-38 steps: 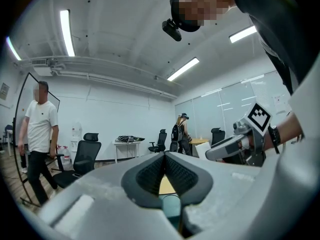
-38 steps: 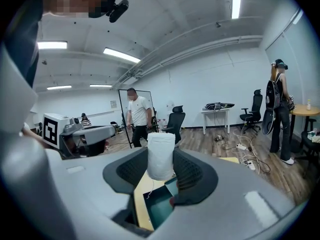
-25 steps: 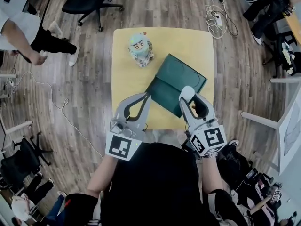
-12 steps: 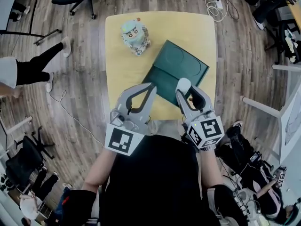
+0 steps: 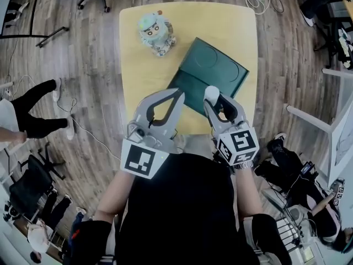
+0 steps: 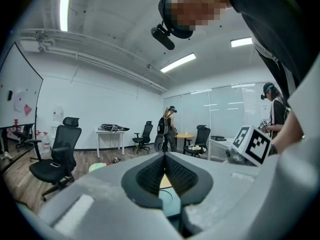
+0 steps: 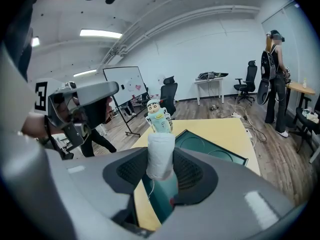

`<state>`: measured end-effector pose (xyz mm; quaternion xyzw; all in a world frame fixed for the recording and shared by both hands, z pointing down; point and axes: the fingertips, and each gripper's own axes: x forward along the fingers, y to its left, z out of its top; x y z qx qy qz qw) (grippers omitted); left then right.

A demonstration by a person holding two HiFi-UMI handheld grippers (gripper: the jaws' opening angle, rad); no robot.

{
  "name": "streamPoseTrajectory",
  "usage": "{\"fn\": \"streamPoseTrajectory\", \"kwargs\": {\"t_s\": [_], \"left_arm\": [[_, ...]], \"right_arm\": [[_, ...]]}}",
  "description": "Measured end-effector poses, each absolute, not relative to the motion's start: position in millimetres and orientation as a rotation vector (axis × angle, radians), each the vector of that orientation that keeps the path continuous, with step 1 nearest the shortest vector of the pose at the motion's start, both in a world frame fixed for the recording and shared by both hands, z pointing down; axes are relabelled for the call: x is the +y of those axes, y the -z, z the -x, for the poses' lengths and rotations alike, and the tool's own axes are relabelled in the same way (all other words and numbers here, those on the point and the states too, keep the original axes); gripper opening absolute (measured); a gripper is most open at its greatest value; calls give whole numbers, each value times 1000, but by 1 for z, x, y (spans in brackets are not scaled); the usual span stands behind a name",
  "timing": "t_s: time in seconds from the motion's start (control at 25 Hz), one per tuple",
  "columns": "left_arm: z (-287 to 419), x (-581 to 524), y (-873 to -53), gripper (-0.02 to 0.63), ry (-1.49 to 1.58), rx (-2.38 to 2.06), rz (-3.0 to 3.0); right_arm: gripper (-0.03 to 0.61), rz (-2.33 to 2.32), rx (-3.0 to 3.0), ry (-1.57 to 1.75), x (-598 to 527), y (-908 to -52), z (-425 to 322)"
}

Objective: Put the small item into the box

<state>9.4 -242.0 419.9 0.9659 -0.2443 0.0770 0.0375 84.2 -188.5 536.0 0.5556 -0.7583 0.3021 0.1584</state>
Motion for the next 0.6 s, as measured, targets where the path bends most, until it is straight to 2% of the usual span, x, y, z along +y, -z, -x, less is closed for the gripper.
{"fn": "streamPoseTrajectory", "kwargs": {"t_s": [0.24, 0.6], "left_arm": [[-38, -252, -427, 2, -263, -746, -2955], [-40, -260, -436, 2, -292, -752, -2935]], "right_arm": [[166, -1466, -2140, -879, -192, -569, -96], [166, -1362, -2095, -936, -193, -606, -87]]}}
